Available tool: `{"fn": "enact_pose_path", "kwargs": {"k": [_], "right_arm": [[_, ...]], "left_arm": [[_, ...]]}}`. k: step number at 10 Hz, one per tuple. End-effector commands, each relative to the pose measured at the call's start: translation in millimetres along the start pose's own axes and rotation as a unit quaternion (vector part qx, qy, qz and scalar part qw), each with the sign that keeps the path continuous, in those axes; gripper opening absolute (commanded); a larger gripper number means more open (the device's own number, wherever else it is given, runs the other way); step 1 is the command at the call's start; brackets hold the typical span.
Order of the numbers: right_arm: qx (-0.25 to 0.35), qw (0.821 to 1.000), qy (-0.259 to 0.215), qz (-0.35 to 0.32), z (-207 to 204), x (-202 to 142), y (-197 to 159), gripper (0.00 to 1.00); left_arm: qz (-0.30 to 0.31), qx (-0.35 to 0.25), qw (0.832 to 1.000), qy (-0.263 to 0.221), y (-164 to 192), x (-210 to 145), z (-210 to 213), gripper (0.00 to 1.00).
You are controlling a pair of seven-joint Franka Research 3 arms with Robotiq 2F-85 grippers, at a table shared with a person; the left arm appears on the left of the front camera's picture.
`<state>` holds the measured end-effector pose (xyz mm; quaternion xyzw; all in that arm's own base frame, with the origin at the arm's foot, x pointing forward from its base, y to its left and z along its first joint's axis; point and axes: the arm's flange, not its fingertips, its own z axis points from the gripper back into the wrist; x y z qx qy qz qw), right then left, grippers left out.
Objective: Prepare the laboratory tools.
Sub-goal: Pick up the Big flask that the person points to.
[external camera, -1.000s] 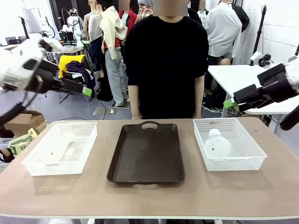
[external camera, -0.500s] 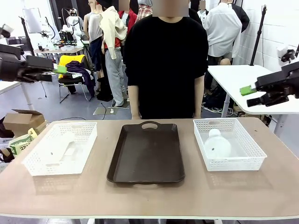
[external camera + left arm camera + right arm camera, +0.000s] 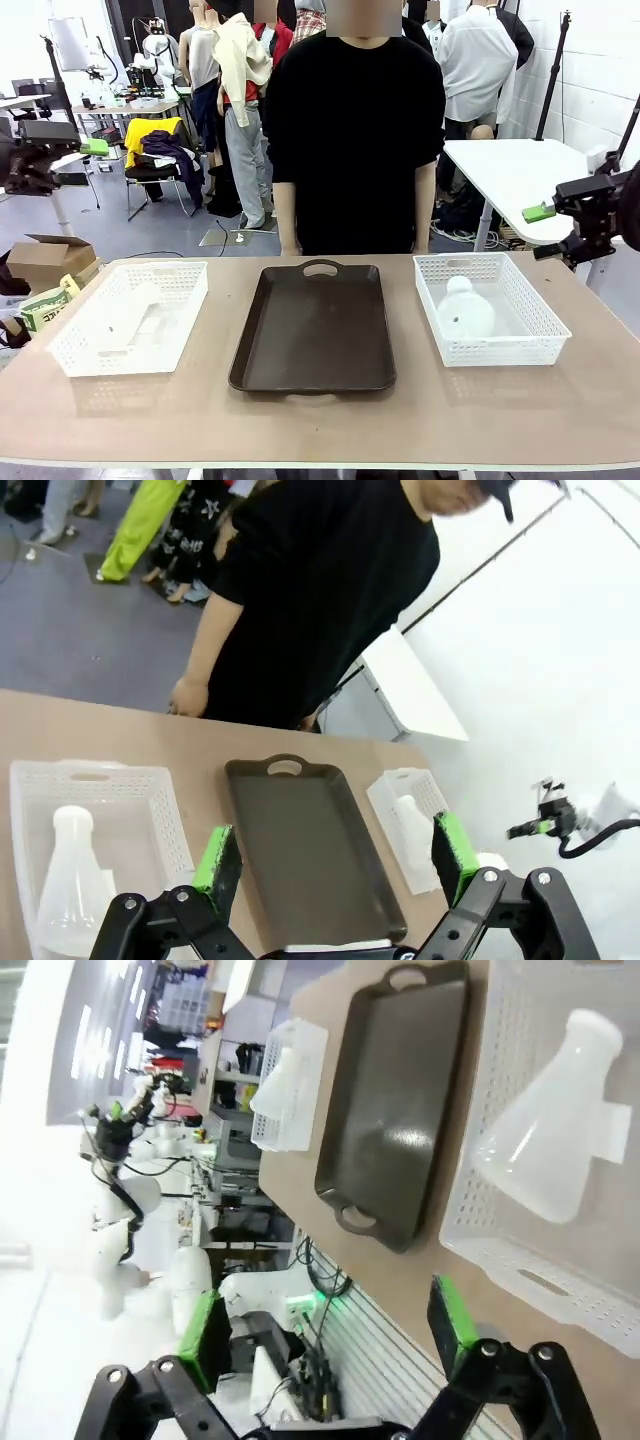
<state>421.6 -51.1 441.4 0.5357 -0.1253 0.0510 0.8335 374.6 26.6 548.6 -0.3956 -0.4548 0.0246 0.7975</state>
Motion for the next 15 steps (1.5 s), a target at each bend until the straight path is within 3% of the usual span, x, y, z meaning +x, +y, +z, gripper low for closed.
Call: {"fn": "enact_pose_path", "kwargs": {"k": [1,5,7,8,9,12,14,15], "right_arm": [[0.011,0.999,0.008,-0.045,0.1,17.9,-4.1,1.00],[0.043,0.998,0.010,-0.053,-2.0,21.3,-13.8,1.00],[0.041,0.998,0.012,-0.046,-1.3,24.3,-14.1,1.00],[0.034,0.999,0.007,-0.040,-1.7,23.4,-13.7,1.00],[0.030,0.998,0.015,-0.049,-1.4,18.6,-16.5,1.00],[0.030,0.998,0.015,-0.049,-1.4,18.6,-16.5,1.00],[0.030,0.998,0.015,-0.049,-1.4,18.6,-16.5,1.00],[0.030,0.998,0.015,-0.049,-1.4,18.6,-16.5,1.00]], "left_arm": [[0.062,-0.020,0.997,-0.033,19.1,-82.6,13.9,1.00],[0.147,0.027,0.989,0.007,67.9,-102.4,15.2,1.00],[0.190,0.005,0.981,0.026,88.7,-111.8,11.0,1.00],[0.117,0.101,0.988,0.026,82.5,-113.4,7.0,1.00],[0.182,0.016,0.983,0.013,88.2,-50.8,-19.9,1.00],[0.169,0.037,0.985,0.019,95.0,-58.1,-24.4,1.00],[0.263,-0.085,0.957,0.090,87.8,-52.2,-29.0,1.00],[0.314,-0.148,0.928,0.132,87.8,-47.6,-28.0,1.00]]}}
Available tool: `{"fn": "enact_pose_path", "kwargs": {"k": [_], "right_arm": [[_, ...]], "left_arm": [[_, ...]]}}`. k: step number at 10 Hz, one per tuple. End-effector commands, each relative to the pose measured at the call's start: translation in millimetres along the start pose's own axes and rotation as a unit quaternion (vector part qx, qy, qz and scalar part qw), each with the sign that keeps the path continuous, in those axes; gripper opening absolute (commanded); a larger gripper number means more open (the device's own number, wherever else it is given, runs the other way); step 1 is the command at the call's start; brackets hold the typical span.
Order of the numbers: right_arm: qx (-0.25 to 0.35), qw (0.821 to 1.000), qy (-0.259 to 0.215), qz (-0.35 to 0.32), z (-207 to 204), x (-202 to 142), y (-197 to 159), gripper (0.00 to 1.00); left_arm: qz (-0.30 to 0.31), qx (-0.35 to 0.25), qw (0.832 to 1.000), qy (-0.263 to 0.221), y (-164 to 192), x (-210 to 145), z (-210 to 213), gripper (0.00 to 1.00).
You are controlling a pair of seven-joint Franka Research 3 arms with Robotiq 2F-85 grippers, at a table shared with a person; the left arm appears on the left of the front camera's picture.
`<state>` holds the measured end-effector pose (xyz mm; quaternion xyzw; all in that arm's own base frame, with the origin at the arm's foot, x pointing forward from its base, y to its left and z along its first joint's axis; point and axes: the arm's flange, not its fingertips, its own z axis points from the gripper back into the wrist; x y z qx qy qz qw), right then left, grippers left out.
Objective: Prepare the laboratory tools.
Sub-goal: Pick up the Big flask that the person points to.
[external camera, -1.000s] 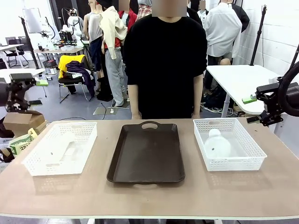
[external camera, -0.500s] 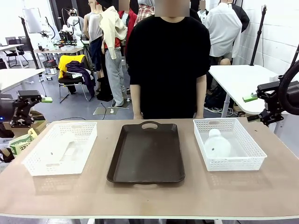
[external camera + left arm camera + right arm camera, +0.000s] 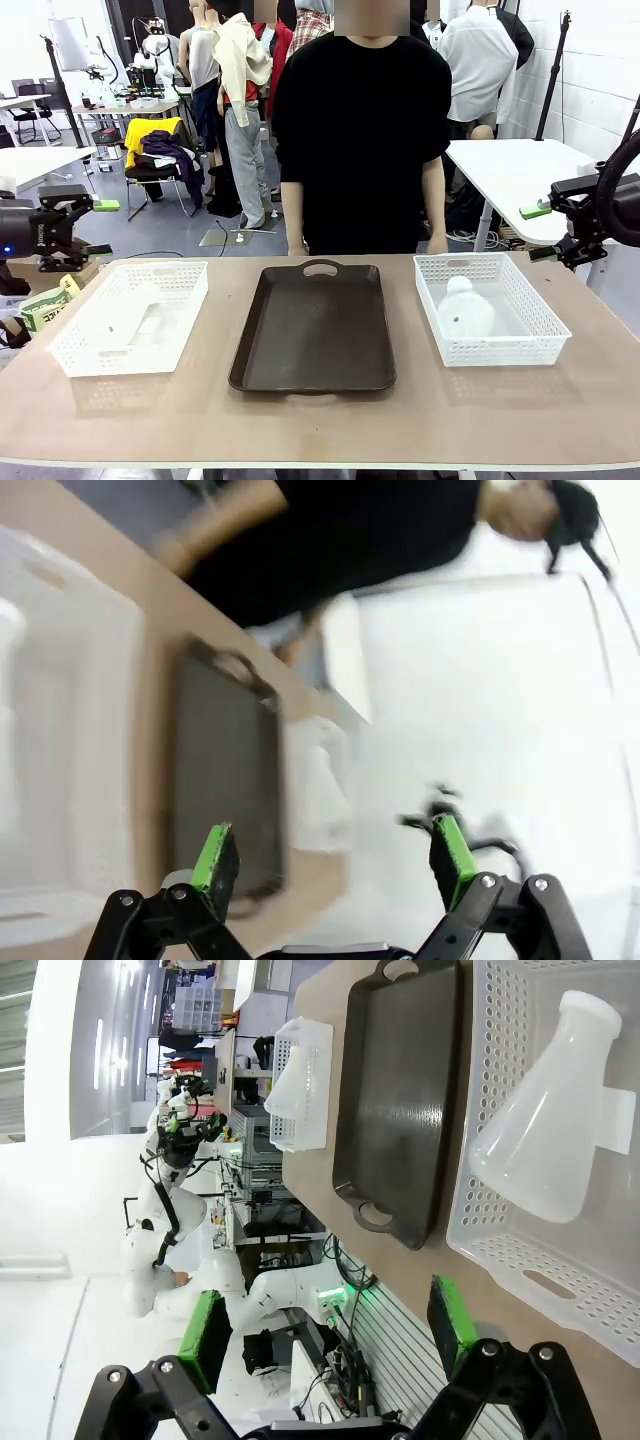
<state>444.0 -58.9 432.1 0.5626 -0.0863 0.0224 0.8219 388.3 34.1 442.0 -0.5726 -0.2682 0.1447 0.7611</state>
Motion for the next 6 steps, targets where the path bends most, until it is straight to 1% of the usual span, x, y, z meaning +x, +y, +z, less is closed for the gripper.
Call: {"fn": "enact_pose_path", "kwargs": {"k": [1,2,5,6], "right_arm": [[0.003,1.000,0.001,-0.001,-1.3,-0.8,-0.2,1.00],[0.003,1.000,0.001,-0.001,-1.3,-0.8,-0.2,1.00],[0.003,1.000,0.001,-0.001,-1.3,-0.8,-0.2,1.00],[0.003,1.000,0.001,-0.001,-1.3,-0.8,-0.2,1.00]], "left_arm": [[0.141,-0.070,0.985,0.076,-1.8,18.4,12.8,1.00],[0.130,-0.065,0.986,0.084,-0.2,21.7,14.0,1.00],[0.136,-0.028,0.976,0.165,14.1,23.4,11.4,1.00],[0.133,-0.022,0.976,0.171,14.2,21.8,10.6,1.00]]}}
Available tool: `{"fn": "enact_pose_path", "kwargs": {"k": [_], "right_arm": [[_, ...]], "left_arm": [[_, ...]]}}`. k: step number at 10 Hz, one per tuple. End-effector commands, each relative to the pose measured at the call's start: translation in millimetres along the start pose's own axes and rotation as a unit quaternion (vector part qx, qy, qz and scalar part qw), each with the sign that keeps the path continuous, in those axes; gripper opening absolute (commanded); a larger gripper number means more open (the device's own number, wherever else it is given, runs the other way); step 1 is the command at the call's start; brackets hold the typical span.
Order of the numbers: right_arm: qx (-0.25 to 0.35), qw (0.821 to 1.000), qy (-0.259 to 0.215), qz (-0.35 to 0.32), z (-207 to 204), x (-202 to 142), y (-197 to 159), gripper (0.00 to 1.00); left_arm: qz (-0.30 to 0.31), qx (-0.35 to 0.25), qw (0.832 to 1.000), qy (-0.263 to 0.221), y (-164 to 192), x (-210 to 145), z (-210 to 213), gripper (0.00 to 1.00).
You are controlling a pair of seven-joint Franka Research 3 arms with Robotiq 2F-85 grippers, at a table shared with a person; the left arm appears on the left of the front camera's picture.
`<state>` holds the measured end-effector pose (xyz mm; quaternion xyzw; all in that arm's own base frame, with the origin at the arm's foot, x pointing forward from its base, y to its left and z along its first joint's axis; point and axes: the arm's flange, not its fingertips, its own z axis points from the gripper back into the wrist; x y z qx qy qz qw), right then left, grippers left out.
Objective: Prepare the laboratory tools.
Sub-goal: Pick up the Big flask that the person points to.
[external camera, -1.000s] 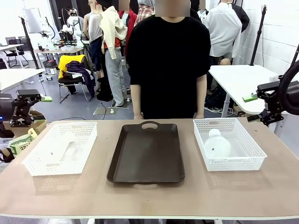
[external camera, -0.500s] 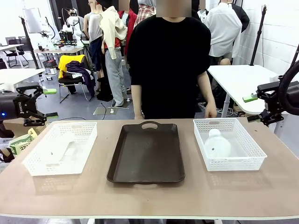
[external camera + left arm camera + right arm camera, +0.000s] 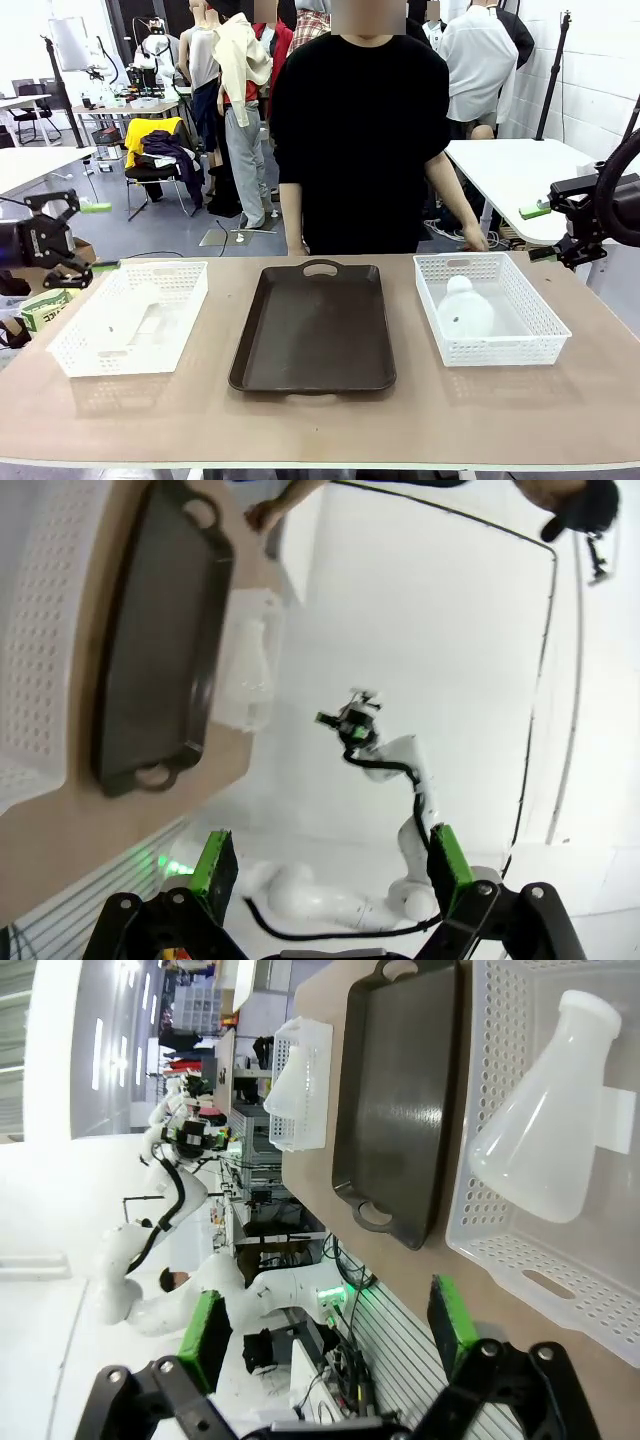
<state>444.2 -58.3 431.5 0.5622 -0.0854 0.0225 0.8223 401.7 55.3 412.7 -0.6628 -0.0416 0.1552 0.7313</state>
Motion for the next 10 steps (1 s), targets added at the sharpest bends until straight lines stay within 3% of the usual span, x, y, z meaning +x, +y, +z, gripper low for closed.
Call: {"fn": "enact_pose_path", "kwargs": {"k": [1,8,10], "right_arm": [[0.004,1.000,0.000,-0.001,-0.6,-0.8,0.0,1.00],[0.004,1.000,0.000,-0.001,-0.6,-0.8,0.0,1.00],[0.004,1.000,0.000,-0.001,-0.6,-0.8,0.0,1.00]], "left_arm": [[-0.035,0.034,0.999,-0.003,-23.7,-3.6,5.1,1.00],[-0.070,0.022,0.997,0.013,-30.6,0.1,-0.9,1.00],[-0.043,0.043,0.998,0.013,-34.9,-6.4,-2.6,1.00]]}}
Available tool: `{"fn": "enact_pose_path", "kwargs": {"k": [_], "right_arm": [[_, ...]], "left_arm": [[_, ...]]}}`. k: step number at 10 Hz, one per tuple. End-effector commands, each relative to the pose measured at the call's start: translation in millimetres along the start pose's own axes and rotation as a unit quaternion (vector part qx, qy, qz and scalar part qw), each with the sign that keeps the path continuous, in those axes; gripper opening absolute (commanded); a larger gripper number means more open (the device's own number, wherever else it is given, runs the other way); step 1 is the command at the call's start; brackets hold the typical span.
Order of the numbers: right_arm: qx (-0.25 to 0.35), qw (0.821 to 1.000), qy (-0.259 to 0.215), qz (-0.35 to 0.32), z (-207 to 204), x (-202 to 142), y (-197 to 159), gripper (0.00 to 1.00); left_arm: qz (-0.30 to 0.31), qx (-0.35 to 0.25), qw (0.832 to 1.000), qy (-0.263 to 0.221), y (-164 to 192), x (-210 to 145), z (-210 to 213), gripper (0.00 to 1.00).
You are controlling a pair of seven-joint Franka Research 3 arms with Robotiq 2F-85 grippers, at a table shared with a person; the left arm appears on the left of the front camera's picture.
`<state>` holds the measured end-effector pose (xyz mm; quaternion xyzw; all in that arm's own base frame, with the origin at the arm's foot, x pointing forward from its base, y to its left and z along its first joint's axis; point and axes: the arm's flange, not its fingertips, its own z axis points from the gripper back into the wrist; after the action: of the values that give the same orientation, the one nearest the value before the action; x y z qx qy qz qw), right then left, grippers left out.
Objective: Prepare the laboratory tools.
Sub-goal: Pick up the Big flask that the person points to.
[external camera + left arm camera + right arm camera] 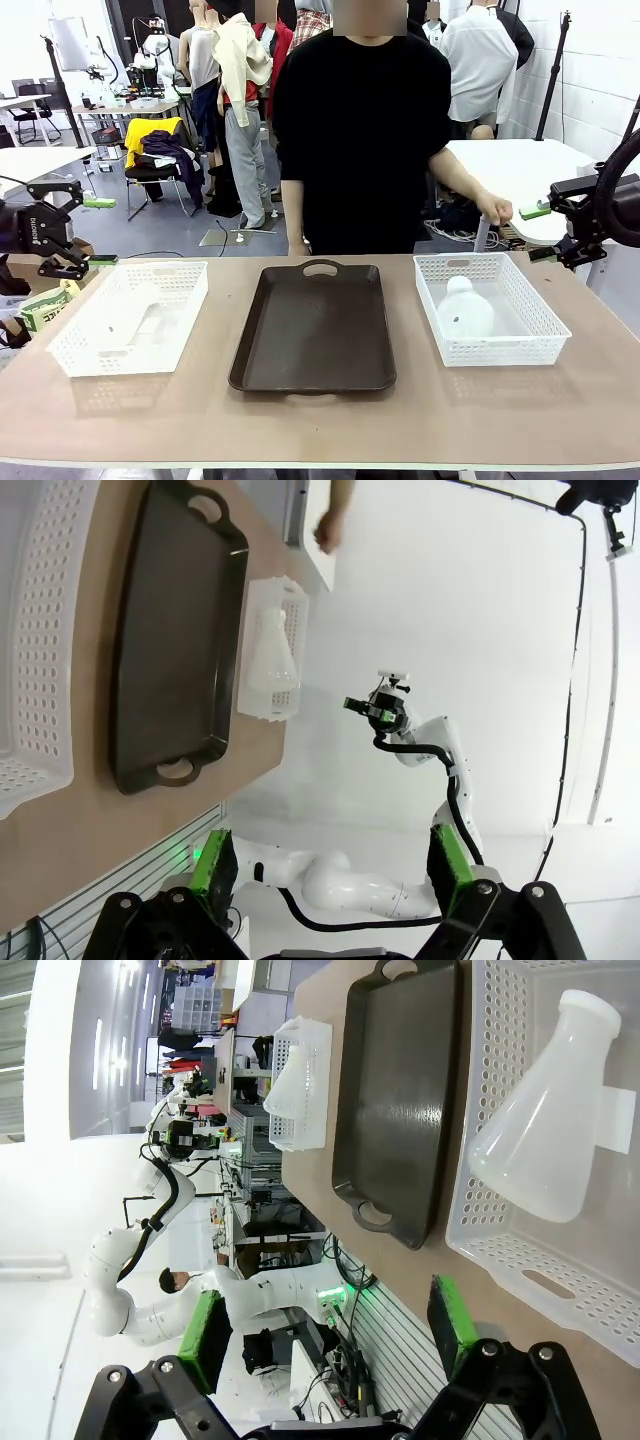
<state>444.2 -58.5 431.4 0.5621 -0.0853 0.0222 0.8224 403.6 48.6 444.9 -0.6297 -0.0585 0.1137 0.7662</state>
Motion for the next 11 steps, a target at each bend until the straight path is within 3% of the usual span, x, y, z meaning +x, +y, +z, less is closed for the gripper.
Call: {"fn": "enact_pose_path", "kwargs": {"k": [1,11], "right_arm": [[0.004,1.000,0.000,0.000,-0.7,-0.8,0.2,1.00],[0.004,1.000,0.000,0.000,-0.7,-0.8,0.2,1.00]], "left_arm": [[0.005,0.000,1.000,0.002,-2.6,-1.4,0.7,1.00],[0.005,0.000,1.000,0.002,-2.6,-1.4,0.7,1.00]]}}
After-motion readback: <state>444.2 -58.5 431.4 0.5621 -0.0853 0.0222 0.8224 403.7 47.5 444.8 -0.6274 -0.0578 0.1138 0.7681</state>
